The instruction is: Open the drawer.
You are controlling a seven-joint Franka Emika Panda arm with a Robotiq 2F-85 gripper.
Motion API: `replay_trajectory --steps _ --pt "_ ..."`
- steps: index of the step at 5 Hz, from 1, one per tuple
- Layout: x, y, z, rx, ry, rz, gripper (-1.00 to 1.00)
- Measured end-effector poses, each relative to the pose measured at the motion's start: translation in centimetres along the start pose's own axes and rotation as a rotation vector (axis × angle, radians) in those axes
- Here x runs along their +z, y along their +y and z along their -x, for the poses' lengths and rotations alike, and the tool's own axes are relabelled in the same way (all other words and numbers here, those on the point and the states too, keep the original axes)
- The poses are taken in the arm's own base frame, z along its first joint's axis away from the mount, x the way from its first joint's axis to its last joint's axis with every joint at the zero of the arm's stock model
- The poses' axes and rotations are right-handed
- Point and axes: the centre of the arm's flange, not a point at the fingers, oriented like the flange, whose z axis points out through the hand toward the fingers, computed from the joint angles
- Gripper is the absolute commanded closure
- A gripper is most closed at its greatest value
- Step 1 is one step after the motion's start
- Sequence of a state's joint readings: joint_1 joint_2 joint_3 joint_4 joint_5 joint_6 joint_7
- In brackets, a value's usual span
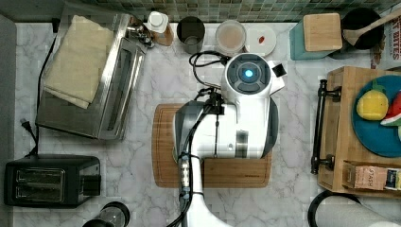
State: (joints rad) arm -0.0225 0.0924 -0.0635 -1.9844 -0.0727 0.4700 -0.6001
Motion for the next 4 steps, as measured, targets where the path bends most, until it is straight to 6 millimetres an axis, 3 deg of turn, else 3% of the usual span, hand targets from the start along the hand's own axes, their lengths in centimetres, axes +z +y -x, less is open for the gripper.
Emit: replay_trajectory --steps 1,3,4 --pt "1.7 2.9 -0.1 -0.103 -0.010 0.005 -1.00" --pt "3.7 11.1 -1.2 -0.003 0.055 0.060 -1.00" --pt "4.8 14.9 -0.6 0.054 0.058 0.070 -1.00"
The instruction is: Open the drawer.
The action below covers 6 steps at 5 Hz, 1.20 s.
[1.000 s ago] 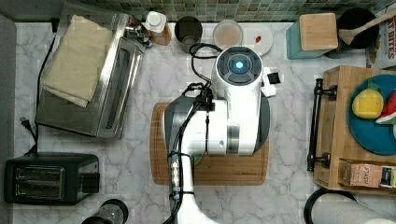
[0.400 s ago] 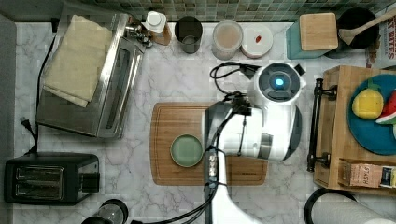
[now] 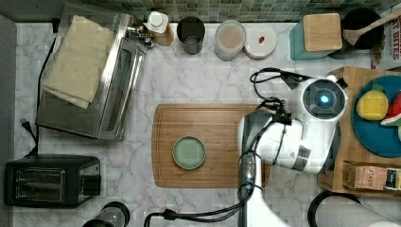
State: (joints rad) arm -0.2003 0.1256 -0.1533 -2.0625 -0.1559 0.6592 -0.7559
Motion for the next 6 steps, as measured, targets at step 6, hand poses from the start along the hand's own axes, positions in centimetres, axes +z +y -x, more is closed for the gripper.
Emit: replay_trajectory --steps 6 --pt "9.3 4.5 0.9 -0.237 -0.073 0.177 -1.00"
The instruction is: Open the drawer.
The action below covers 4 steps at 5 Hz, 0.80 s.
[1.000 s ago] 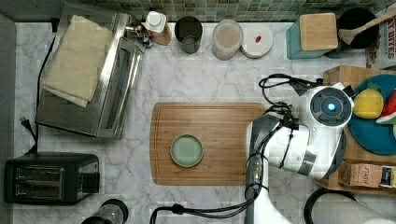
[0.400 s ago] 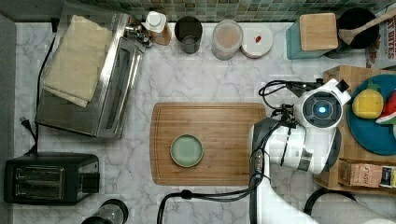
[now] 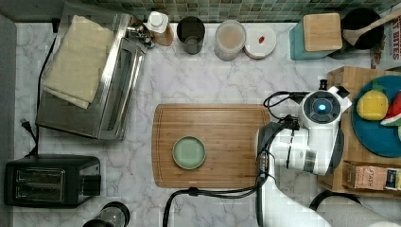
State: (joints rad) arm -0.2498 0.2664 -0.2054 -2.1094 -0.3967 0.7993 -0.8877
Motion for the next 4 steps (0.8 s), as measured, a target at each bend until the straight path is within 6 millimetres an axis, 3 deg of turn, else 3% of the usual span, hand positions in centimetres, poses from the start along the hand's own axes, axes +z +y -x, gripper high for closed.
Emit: replay_trajectory --steps 2,4 --pt "0.9 1.9 0.0 0.034 0.051 0.005 -1.00" --pt "2.7 1.2 0.3 0.068 0.001 -0.042 -1.00"
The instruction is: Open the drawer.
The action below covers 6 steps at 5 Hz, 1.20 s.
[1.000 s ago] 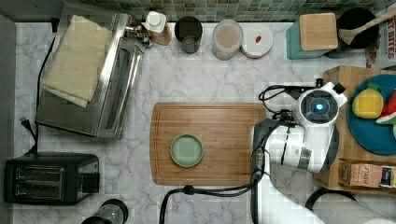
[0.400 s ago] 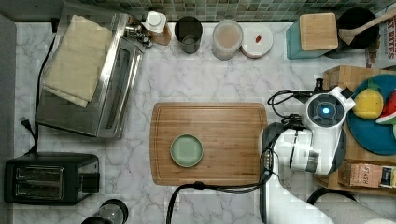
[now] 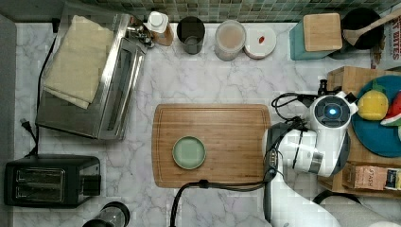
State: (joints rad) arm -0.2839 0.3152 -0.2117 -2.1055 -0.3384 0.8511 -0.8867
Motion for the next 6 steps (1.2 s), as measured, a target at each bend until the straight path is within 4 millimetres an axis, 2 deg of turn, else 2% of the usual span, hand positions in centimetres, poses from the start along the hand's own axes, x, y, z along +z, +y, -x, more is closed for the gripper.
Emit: replay_trajectory --steps 2,3,6 --pt "1.5 -0.8 -1.2 -0.009 0.118 0.002 -1.00" --pt "3.0 -1.3 -1.3 -0.001 0.110 -0.011 -1.00" --pt "4.2 -0.6 -1.0 0.046 0.080 -0.041 -1.00"
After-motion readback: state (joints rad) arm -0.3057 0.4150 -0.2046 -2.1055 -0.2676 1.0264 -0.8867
